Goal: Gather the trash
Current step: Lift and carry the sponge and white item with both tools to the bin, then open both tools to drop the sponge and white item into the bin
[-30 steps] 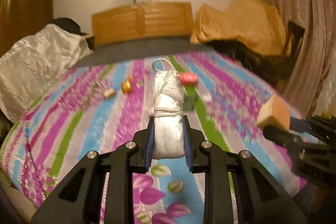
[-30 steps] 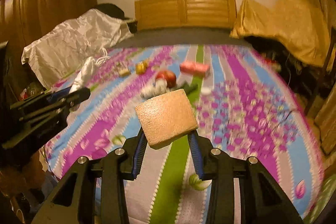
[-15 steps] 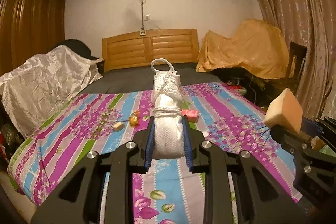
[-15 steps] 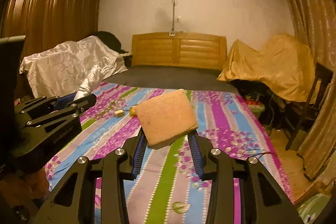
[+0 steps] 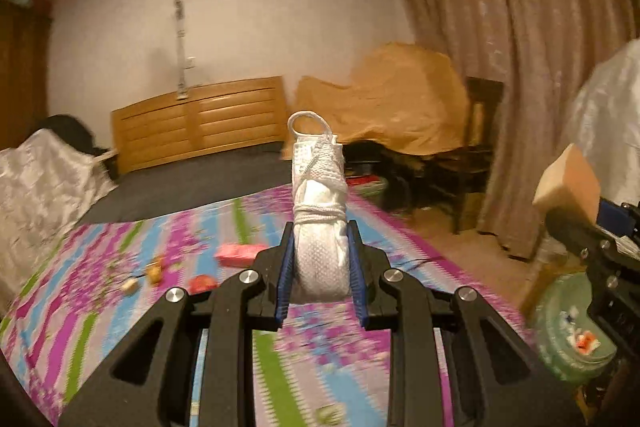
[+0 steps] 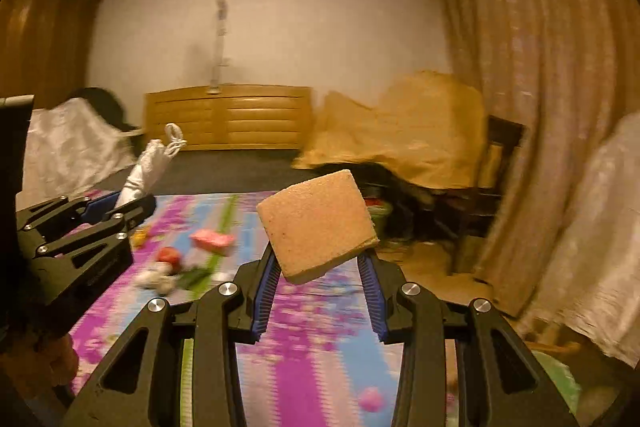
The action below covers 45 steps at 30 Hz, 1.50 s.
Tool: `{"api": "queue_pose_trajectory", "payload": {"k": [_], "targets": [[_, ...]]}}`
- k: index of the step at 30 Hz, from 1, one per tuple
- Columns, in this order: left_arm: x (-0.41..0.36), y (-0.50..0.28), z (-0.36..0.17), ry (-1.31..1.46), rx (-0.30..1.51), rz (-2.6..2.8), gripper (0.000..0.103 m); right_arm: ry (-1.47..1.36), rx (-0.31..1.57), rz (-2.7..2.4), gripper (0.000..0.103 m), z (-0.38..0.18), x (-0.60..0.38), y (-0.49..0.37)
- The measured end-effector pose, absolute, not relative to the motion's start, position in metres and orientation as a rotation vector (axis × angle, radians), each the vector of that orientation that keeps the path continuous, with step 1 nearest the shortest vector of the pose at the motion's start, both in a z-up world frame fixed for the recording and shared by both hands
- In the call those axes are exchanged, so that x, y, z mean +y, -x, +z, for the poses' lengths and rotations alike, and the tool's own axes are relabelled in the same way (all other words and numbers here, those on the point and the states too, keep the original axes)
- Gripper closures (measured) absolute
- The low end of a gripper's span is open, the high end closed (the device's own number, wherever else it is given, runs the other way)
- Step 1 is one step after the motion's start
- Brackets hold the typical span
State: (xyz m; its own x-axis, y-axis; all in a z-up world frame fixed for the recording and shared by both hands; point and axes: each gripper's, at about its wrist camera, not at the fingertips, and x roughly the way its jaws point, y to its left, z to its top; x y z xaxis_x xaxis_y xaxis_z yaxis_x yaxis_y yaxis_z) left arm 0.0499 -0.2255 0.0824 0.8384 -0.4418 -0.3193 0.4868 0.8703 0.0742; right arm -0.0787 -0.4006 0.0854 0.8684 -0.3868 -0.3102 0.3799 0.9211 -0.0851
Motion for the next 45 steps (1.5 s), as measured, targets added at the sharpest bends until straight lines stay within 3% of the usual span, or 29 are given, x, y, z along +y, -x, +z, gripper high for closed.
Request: {"api": "queue_pose_trajectory", "payload": {"k": [19, 28, 38, 41, 42, 43, 44, 45], "targets": [[-0.451, 0.017, 0.031, -0.401, 0.352, -1.001, 0.08, -0.121, 0.476, -0.997, 0.063, 0.015, -0.615, 0.231], [-0.521, 0.052, -0.005, -0.522, 0.455, -1.199, 0.08, -0.19, 0.554, -1.071, 0.063, -0.014, -0.652, 0.267], [-0.547, 0.08, -0.041, -0.637, 0.494, -1.309, 0.08, -0.319, 0.598, -1.005, 0.063, -0.049, -0.693, 0.279], [-0.555, 0.08, -0.045, -0.665, 0.535, -1.35, 0.074, -0.317, 0.606, -0.955, 0.06, -0.055, -0.7, 0.271], [-0.556, 0.08, -0.045, -0.669, 0.53, -1.349, 0.062, -0.32, 0.606, -0.957, 0.056, -0.055, -0.703, 0.27], [-0.557, 0.08, -0.044, -0.671, 0.513, -1.349, 0.056, -0.33, 0.605, -0.95, 0.046, -0.056, -0.706, 0.269], [-0.558, 0.08, -0.044, -0.673, 0.495, -1.349, 0.047, -0.351, 0.595, -0.938, 0.045, -0.058, -0.71, 0.269], [-0.56, 0.081, -0.044, -0.675, 0.488, -1.35, 0.046, -0.364, 0.591, -0.934, 0.045, -0.06, -0.713, 0.27]]}}
